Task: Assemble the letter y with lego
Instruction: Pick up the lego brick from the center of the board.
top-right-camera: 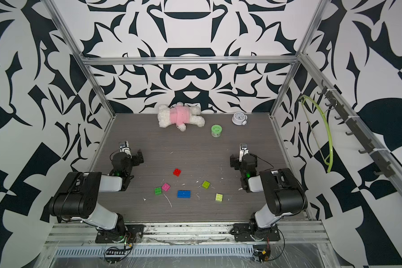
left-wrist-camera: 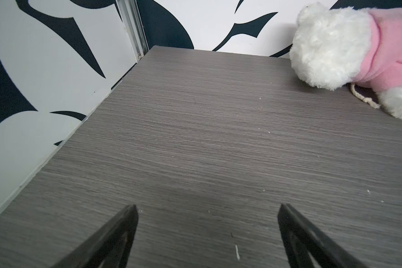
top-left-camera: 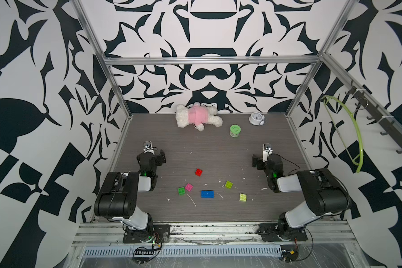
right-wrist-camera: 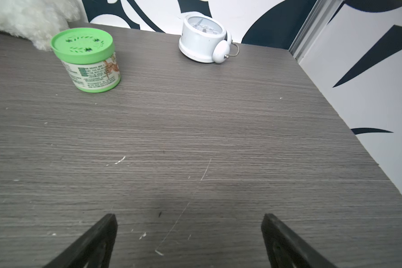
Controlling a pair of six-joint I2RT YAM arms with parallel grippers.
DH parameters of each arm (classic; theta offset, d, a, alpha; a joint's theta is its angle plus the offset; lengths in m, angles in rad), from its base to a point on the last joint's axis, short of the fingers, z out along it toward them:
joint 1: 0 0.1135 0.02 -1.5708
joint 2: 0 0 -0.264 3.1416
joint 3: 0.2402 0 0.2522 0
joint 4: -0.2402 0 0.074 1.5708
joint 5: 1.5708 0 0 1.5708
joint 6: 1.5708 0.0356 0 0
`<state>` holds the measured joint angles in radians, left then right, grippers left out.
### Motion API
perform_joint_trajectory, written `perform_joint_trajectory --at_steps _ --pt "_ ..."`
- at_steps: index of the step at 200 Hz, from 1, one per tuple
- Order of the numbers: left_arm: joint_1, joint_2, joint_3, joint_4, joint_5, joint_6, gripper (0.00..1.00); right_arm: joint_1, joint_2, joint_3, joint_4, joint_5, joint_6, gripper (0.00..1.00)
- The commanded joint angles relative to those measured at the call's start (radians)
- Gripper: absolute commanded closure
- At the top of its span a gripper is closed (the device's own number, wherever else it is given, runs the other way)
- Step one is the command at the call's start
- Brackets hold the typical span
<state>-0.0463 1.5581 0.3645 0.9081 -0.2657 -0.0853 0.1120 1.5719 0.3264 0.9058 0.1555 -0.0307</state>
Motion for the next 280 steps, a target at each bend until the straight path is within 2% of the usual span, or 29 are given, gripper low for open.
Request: perform_joint_trajectory --at_steps 1,177,194,216,236,255,264,280 --pt "-0.001 -0.013 -0.004 0.009 0.000 -0.003 0.01 -0.003 -0.024 0.014 0.025 -0.030 -0.007 0.00" --pt "-0.001 -0.013 -0.007 0.016 0.004 0.003 0.01 -0.006 -0.027 0.021 0.021 -0.011 0.001 0.00" --pt "-0.001 -0.022 -0.002 0.022 0.018 0.018 0.01 -0.006 -0.096 0.065 -0.113 -0.058 -0.015 0.00" --pt "-0.001 -0.119 0.079 -0.219 0.081 0.032 0.01 -0.004 -0.222 0.198 -0.467 -0.142 -0.003 0.00" --pt "0.002 -0.153 0.194 -0.466 0.148 0.063 0.01 -0.001 -0.273 0.346 -0.777 -0.224 0.047 0.00" --pt "0.003 -0.152 0.363 -0.796 0.243 0.071 0.01 0.031 -0.279 0.440 -0.946 -0.234 0.082 0.00" --pt "0.003 -0.157 0.424 -0.905 0.295 0.069 0.01 0.058 -0.272 0.481 -1.003 -0.245 0.067 0.00" --pt "0.003 -0.178 0.504 -1.064 0.366 0.040 0.01 0.155 -0.234 0.577 -1.118 -0.187 0.033 0.00"
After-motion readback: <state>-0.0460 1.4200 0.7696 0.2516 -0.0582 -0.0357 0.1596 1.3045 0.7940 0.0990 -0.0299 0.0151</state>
